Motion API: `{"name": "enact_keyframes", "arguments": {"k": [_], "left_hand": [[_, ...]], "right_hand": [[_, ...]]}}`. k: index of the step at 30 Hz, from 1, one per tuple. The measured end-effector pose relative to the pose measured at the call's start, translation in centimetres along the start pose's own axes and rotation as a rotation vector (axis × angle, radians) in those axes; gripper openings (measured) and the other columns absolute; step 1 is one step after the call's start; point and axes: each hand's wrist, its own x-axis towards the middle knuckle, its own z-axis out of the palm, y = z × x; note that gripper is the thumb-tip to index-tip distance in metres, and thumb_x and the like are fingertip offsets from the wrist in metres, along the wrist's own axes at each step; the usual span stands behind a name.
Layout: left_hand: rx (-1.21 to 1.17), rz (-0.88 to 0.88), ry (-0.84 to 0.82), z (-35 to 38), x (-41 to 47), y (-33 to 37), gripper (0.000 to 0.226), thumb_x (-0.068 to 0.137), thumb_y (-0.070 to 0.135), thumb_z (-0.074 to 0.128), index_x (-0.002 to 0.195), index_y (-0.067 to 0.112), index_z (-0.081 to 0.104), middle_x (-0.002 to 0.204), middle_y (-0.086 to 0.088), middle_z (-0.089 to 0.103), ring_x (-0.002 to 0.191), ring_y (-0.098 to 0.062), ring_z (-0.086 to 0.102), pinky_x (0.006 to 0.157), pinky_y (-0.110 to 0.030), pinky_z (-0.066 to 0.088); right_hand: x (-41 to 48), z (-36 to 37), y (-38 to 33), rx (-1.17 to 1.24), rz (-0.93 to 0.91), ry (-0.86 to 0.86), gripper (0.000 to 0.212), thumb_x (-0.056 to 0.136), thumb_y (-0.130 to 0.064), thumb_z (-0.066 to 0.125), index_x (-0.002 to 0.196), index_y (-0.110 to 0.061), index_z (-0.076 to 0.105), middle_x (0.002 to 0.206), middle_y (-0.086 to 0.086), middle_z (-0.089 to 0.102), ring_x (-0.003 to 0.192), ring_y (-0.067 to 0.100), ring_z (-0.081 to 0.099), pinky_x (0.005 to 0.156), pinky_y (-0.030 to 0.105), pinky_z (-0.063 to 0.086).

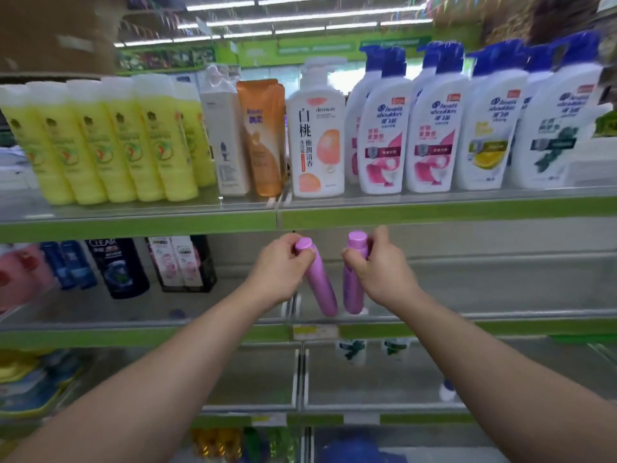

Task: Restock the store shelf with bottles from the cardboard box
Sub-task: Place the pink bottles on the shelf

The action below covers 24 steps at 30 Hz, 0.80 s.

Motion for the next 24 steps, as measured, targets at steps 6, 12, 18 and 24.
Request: {"name": "enact_keyframes", "arguments": {"k": [6, 12, 18, 24], "left_hand": [[0.034, -0.015, 0.059, 2.1, 1.2, -1.6, 0.019, 0.093, 0.023, 0.052, 0.105, 0.016, 0.063, 0.088, -0.002, 0.068, 0.08, -0.026, 0.062, 0.073, -0.037, 0.05], [0.045, -0.03, 0.017, 3.7, 4.5, -2.5, 0.007, 0.084, 0.026, 0.056, 0.085, 0.019, 0.059, 0.071, 0.001, 0.059, 0.071, -0.026, 0.058, 0.069, -0.035, 0.051], [0.119, -0.086, -0.015, 4.8, 7.9, -2.3, 0.026, 0.086, 0.02, 0.056, 0.062, 0.015, 0.049, 0.059, 0.005, 0.048, 0.065, -0.019, 0.046, 0.063, -0.027, 0.044], [0.199, -0.121, -0.183, 4.9, 10.4, -3.2, 0.02, 0.085, 0.017, 0.061, 0.101, 0.012, 0.071, 0.099, -0.005, 0.07, 0.088, -0.021, 0.062, 0.071, -0.027, 0.046]], "right_hand": [[0.5, 1.9, 1.8, 0.033, 0.043, 0.042, 0.031, 0.094, -0.044, 0.056, 0.103, -0.017, 0.042, 0.079, -0.001, 0.059, 0.074, 0.027, 0.059, 0.064, 0.037, 0.045], [3.2, 3.1, 2.8, 0.054, 0.15, 0.019, 0.032, 0.091, -0.046, 0.06, 0.086, -0.016, 0.048, 0.078, 0.002, 0.057, 0.077, 0.029, 0.059, 0.065, 0.035, 0.044], [6.7, 4.4, 3.6, 0.075, 0.221, 0.007, 0.047, 0.078, -0.05, 0.07, 0.106, -0.018, 0.049, 0.095, 0.007, 0.065, 0.086, 0.03, 0.064, 0.076, 0.038, 0.053], [10.7, 5.1, 3.4, -0.147, 0.189, -0.02, 0.052, 0.078, -0.07, 0.063, 0.087, -0.019, 0.07, 0.1, 0.008, 0.068, 0.095, 0.027, 0.066, 0.074, 0.028, 0.044]]}}
